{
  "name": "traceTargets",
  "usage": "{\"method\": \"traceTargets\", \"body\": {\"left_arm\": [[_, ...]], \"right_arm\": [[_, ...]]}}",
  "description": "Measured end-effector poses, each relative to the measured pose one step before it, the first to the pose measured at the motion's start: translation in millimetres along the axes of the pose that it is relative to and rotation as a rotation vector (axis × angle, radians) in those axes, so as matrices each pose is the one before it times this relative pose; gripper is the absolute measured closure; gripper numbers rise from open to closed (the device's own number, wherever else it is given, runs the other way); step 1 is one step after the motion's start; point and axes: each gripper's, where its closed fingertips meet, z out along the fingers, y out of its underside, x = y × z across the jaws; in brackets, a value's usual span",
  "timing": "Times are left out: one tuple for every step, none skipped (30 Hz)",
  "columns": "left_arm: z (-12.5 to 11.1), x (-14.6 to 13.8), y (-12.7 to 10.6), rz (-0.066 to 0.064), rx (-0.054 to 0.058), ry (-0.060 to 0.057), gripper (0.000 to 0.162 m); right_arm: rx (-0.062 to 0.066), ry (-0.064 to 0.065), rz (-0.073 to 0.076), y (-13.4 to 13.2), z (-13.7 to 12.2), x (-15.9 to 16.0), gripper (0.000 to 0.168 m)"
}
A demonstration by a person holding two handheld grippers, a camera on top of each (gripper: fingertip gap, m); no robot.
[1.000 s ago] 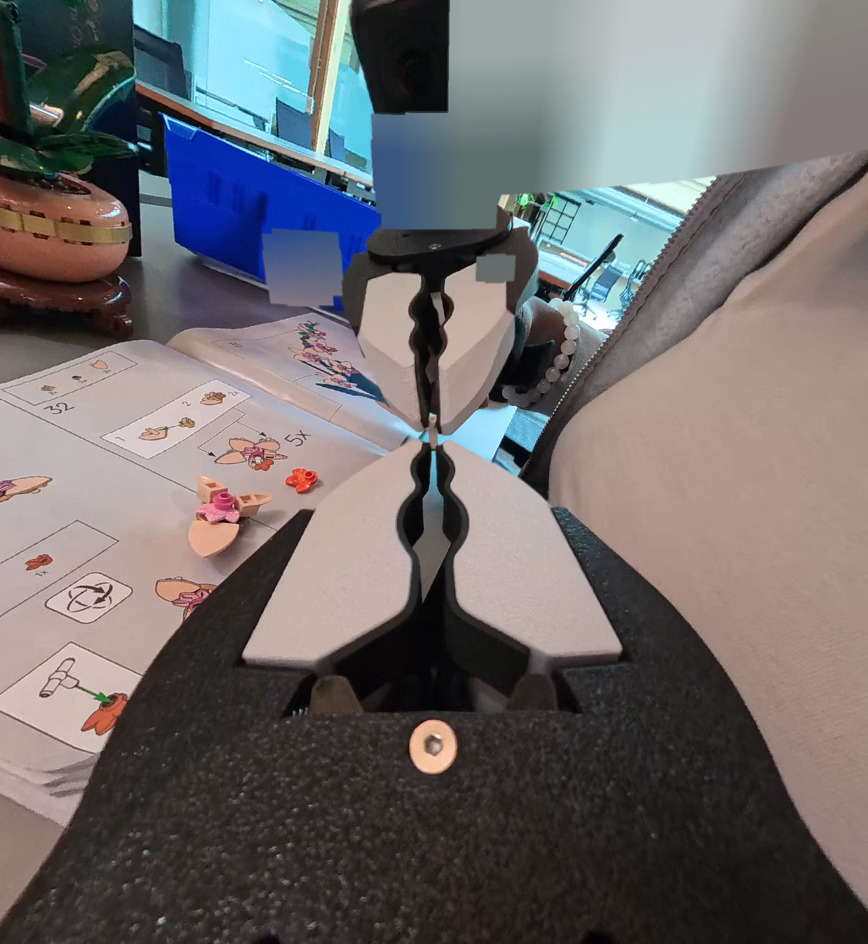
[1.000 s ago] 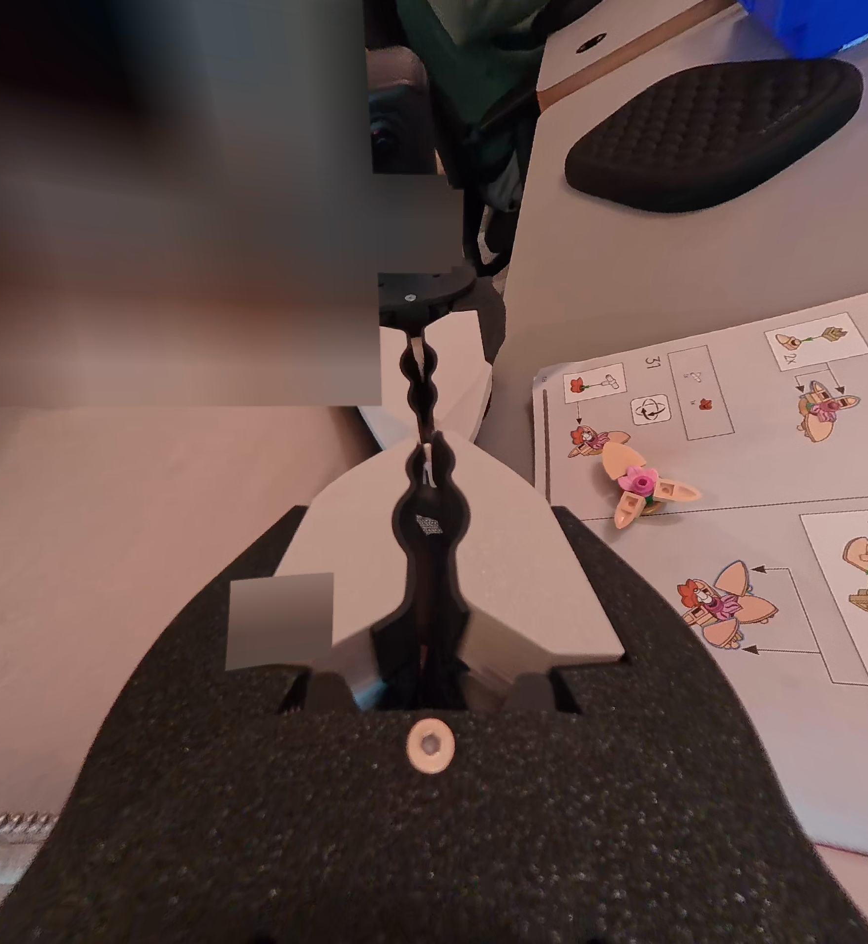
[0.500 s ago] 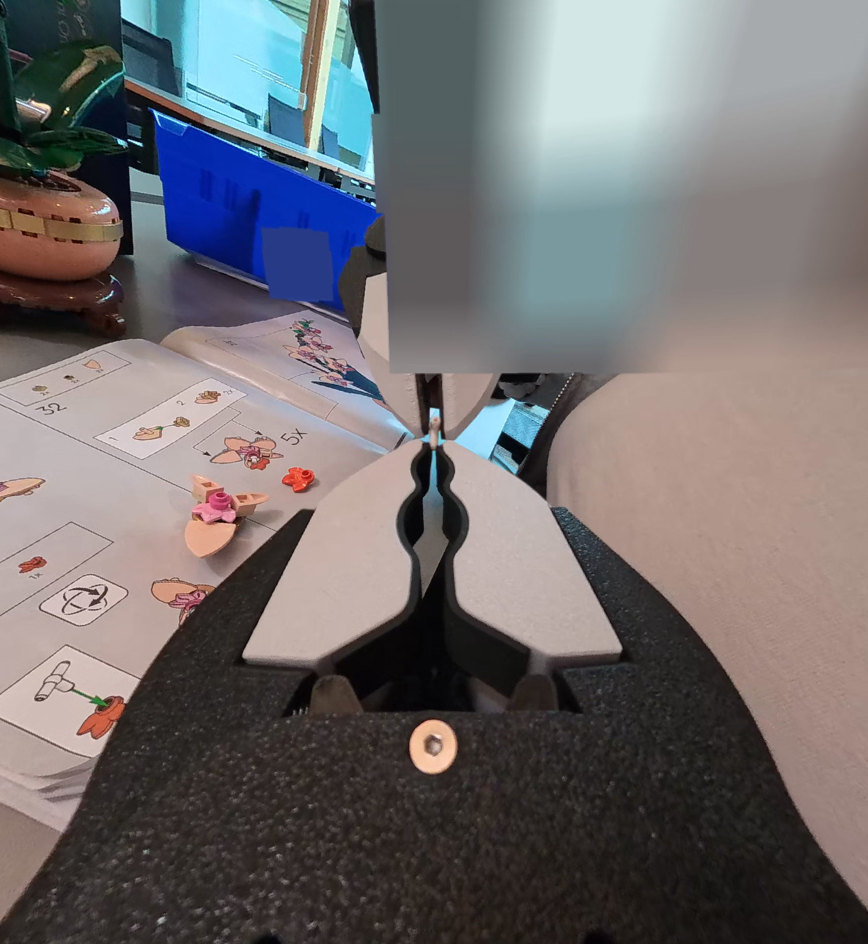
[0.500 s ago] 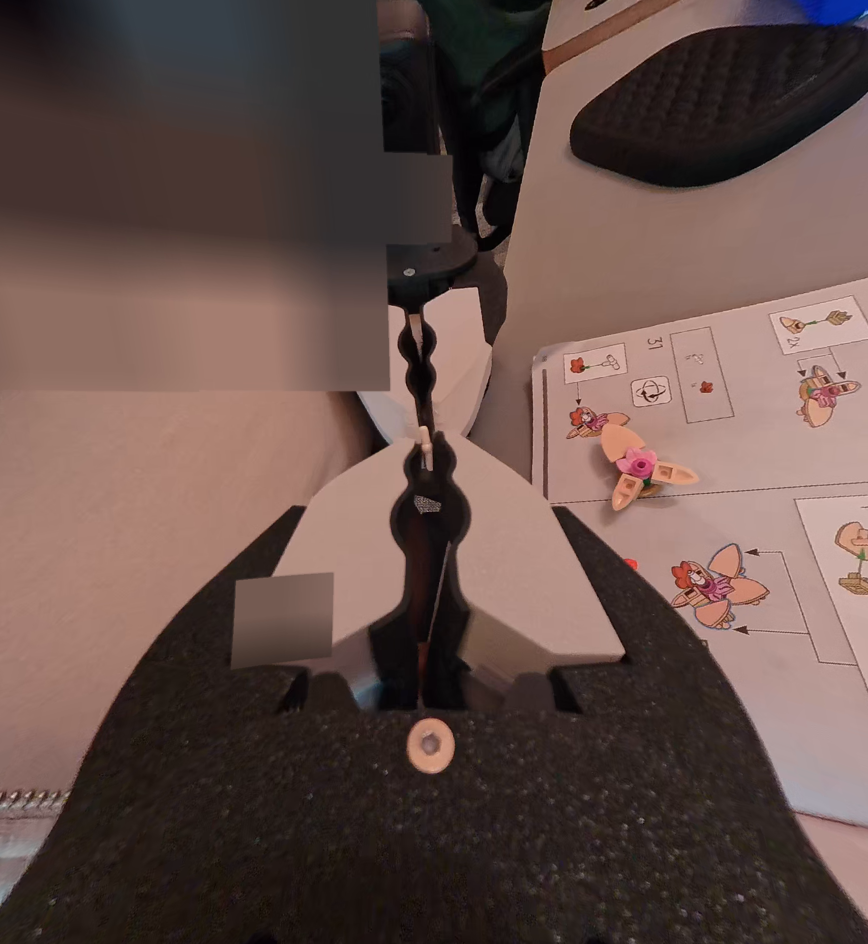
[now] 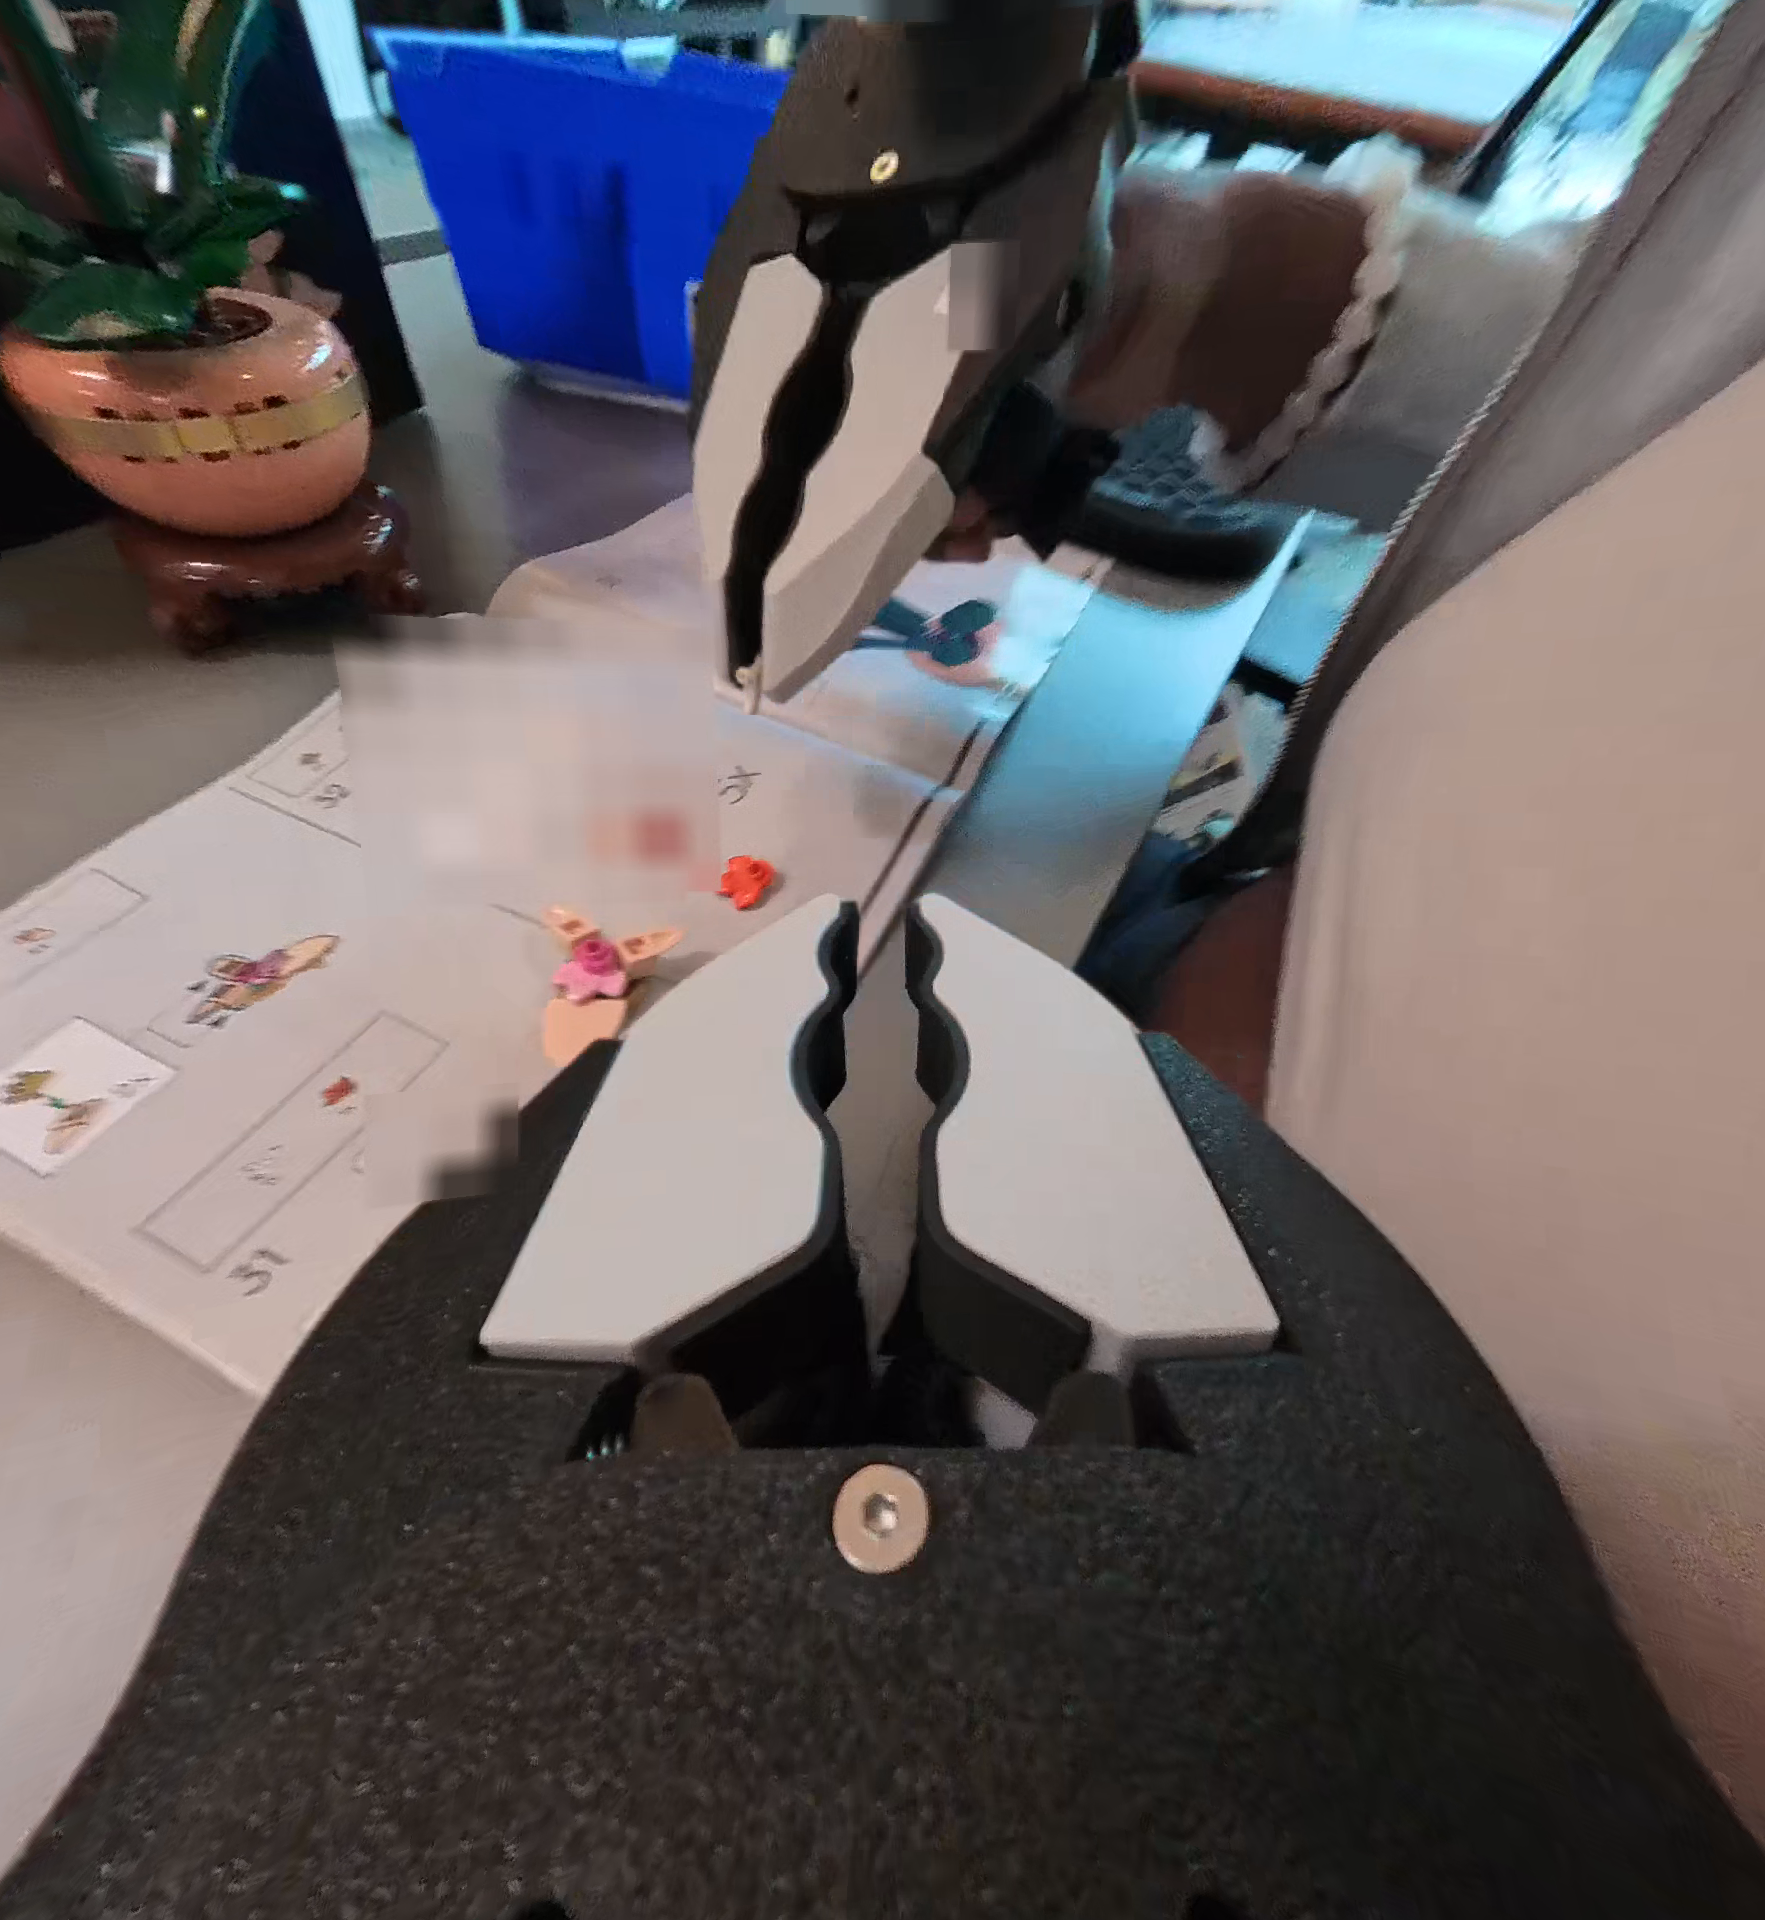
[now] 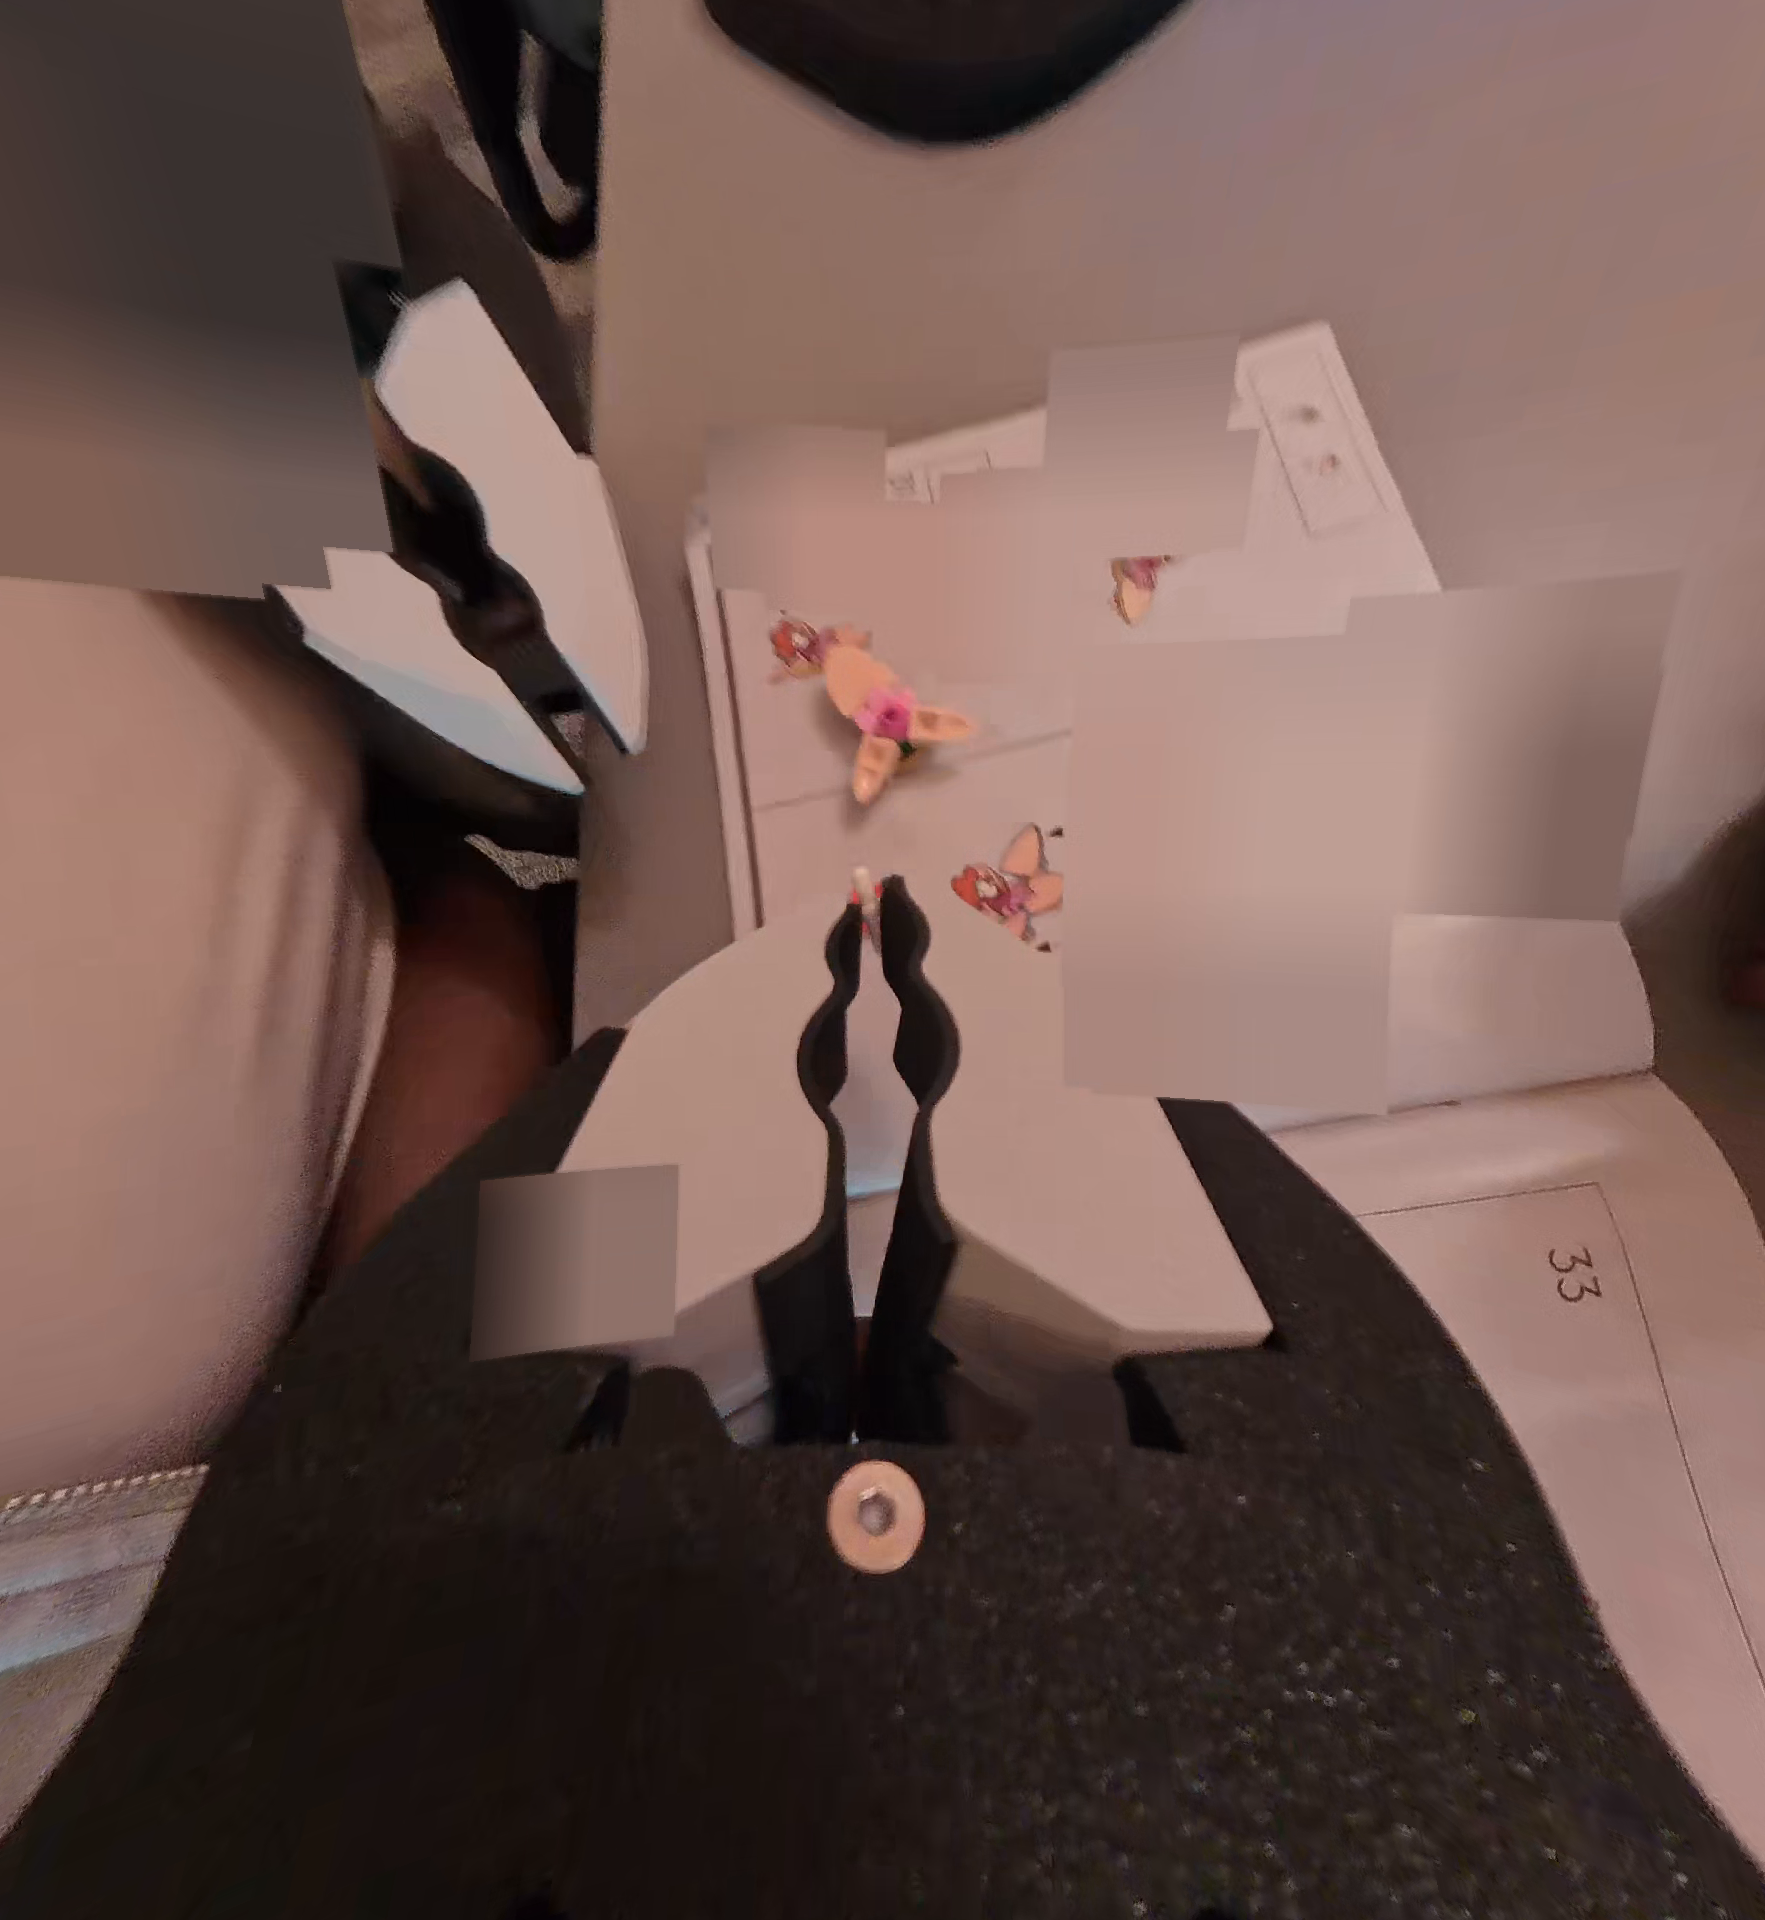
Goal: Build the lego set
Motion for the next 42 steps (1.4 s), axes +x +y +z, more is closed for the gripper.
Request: {"method": "traceTargets", "body": {"left_arm": [[2.22,-5.15,1.27,0.0237,-0.027,-0.0427,0.154],[2.8,-4.32,1.6,0.008,-0.02,-0.032,0.154],[3.06,-2.17,2.16,-0.0084,-0.0138,-0.0115,0.154],[2.95,-0.33,3.05,-0.0259,-0.0108,0.0053,0.154],[2.16,0.64,3.13,-0.0355,-0.0083,0.0134,0.154],[0.79,0.73,2.29,-0.0329,-0.0025,0.0135,0.154],[-0.27,0.01,1.46,-0.0247,0.0021,0.0065,0.154],[-1.3,-0.88,0.84,-0.0152,0.0039,-0.0008,0.155],[-1.59,-1.08,0.71,-0.0063,0.0042,-0.0027,0.155],[-1.68,-1.52,0.83,-0.0027,0.0035,-0.005,0.155],[-1.37,-1.8,1.4,-0.0041,0.0005,-0.0068,0.155],[-0.89,-1.65,1.82,-0.0057,-0.002,-0.0041,0.155],[-0.44,-1.37,1.9,-0.007,-0.0009,-0.0004,0.155],[-0.48,0.01,-0.08,-0.0069,0.01,0.0066,0.155],[-0.86,-0.02,-1.72,-0.0071,0.0188,0.0061,0.155],[-0.58,-0.11,-1.16,-0.0071,0.0136,0.0061,0.155],[-0.27,0.0,-0.73,-0.008,0.0097,0.0077,0.156],[-0.45,0.02,-0.84,-0.0092,0.0089,0.0076,0.156],[-0.52,0.26,-0.48,-0.0081,0.0057,0.0089,0.156],[-0.32,0.42,-0.27,-0.0061,0.0032,0.01,0.156],[-0.26,0.55,0.04,-0.0049,-0.0007,0.0103,0.156],[0.1,0.87,0.44,-0.0026,-0.0055,0.0107,0.156],[0.09,0.69,0.53,-0.0009,-0.0057,0.0086,0.156],[0.1,0.4,0.29,-0.0006,-0.0033,0.0059,0.156],[-0.09,0.43,-0.04,-0.0009,-0.0003,0.0052,0.156],[-0.27,0.33,-0.17,-0.0018,0.0023,0.0051,0.156],[-0.29,0.28,-0.36,-0.0026,0.0039,0.0045,0.156],[-0.25,0.15,-0.28,-0.0023,0.004,0.004,0.156],[-0.2,0.22,-0.27,-0.0011,0.0024,0.003,0.156],[-0.13,0.2,-0.08,0.0009,0.0012,0.002,0.156],[-0.06,0.23,-0.01,0.0021,0.0008,0.0016,0.156],[-0.09,0.21,-0.04,0.002,0.0014,0.0011,0.156],[-0.06,0.13,-0.06,0.0018,0.0021,0.0012,0.156],[-0.2,0.15,-0.17,0.0014,0.0025,0.0012,0.156],[-0.09,0.18,-0.16,0.0013,0.0021,0.0011,0.156],[-0.11,0.09,-0.12,0.0017,0.0018,0.0006,0.156],[-0.1,0.12,-0.04,0.0017,0.0013,0.0002,0.156],[-0.03,0.06,-0.05,0.0015,0.0011,-0.0001,0.156],[-0.02,-0.04,-0.07,0.0011,0.0008,0.0,0.156],[-0.02,0.02,-0.06,0.0004,0.0008,0.0001,0.156],[-0.04,0.05,-0.04,0.0003,0.0006,0.0002,0.156],[0.04,-0.01,0.08,0.0004,0.0001,0.0004,0.156]], "right_arm": [[-0.0229,-0.0006,0.0062,3.71,4.18,1.37,0.165],[-0.0169,-0.0098,0.0042,2.53,5.0,-0.8,0.165],[-0.0181,-0.0093,0.0047,2.75,5.08,-0.88,0.165],[-0.0186,-0.0061,0.0053,3.11,4.45,-0.4,0.165],[-0.0092,-0.0058,0.0051,2.16,3.49,-0.38,0.165],[0.0,-0.0075,0.0073,1.05,2.54,-0.62,0.165],[0.003,-0.0073,0.0097,0.35,1.68,-0.6,0.165],[0.0065,-0.0042,0.0071,-0.73,0.88,-0.23,0.165],[0.0054,-0.0058,0.0036,-1.0,0.52,-0.3,0.165],[-0.0022,-0.0055,0.0006,-0.64,0.36,-0.18,0.165],[-0.0098,-0.0025,-0.005,-0.14,0.14,0.32,0.165],[-0.0141,-0.0012,-0.0107,0.24,0.18,0.45,0.165],[-0.0152,-0.0033,-0.0124,0.2,0.11,0.25,0.165],[-0.0182,-0.0069,-0.0128,0.47,0.09,-0.12,0.165],[-0.0207,-0.004,-0.0127,0.88,0.13,0.41,0.165],[-0.021,-0.0045,-0.0127,0.77,0.11,0.57,0.165],[-0.0181,-0.0046,-0.0119,0.08,-0.07,0.63,0.165],[-0.0174,-0.0072,-0.0118,-0.4,-0.39,0.24,0.165],[-0.0183,-0.0094,-0.0123,-0.78,-0.75,-0.08,0.165],[-0.0189,-0.0082,-0.0128,-0.88,-0.9,-0.06,0.165],[-0.023,-0.0065,-0.0124,-0.39,-0.62,0.23,0.165],[-0.0291,-0.0085,-0.0126,0.54,-0.18,-0.15,0.165],[-0.0306,-0.0067,-0.0136,0.57,0.45,-0.23,0.165],[-0.0288,-0.0094,-0.0149,0.37,0.92,-0.84,0.165],[-0.0243,-0.0085,-0.0142,-0.12,0.99,-0.92,0.165],[-0.0186,-0.0063,-0.0113,-0.66,0.88,-0.58,0.165],[-0.016,-0.0038,-0.0068,-0.67,0.49,0.11,0.165],[-0.0156,-0.0053,-0.0051,-0.15,0.42,0.08,0.165],[-0.0136,-0.0069,-0.0034,0.06,0.52,-0.3,0.165],[-0.0123,-0.0049,-0.0017,0.27,0.75,-0.19,0.165],[-0.0104,-0.0011,-0.0018,0.43,0.73,0.08,0.165],[-0.0065,0.0001,-0.0007,0.15,0.52,0.24,0.165],[-0.0028,-0.0002,0.0018,-0.11,0.32,0.39,0.165],[-0.0049,-0.0011,0.0026,0.51,0.58,0.22,0.165],[-0.0065,0.0028,0.0011,0.81,0.6,0.6,0.165],[-0.0083,0.0017,0.0007,1.06,0.67,0.16,0.165],[-0.0041,-0.0033,-0.0001,0.58,0.58,-0.73,0.165],[-0.0032,-0.0027,0.0012,0.38,0.34,-0.75,0.165],[-0.004,0.0037,-0.0002,0.36,0.15,0.05,0.165],[0.0003,0.0037,-0.0023,-0.07,-0.12,0.02,0.165],[0.001,0.0026,-0.0016,-0.16,0.12,-0.06,0.165],[0.0026,0.0022,-0.0002,-0.22,0.23,-0.03,0.165]]}}
